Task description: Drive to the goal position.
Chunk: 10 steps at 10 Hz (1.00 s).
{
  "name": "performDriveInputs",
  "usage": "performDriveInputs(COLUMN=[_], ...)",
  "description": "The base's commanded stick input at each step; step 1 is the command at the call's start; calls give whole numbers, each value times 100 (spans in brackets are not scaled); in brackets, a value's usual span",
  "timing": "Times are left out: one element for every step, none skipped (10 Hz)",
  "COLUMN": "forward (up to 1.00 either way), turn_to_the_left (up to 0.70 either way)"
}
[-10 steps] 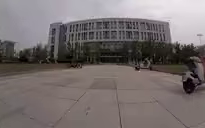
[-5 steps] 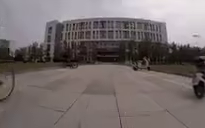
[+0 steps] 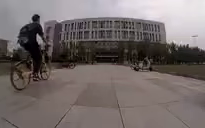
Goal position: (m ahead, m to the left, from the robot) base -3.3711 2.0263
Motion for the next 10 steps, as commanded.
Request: performDriveInputs(forward=[0, 0, 0, 0, 0, 0, 0, 0, 0, 0], turn_to_the_left=[12, 89, 100, 100, 100, 100, 100, 100, 100, 100])
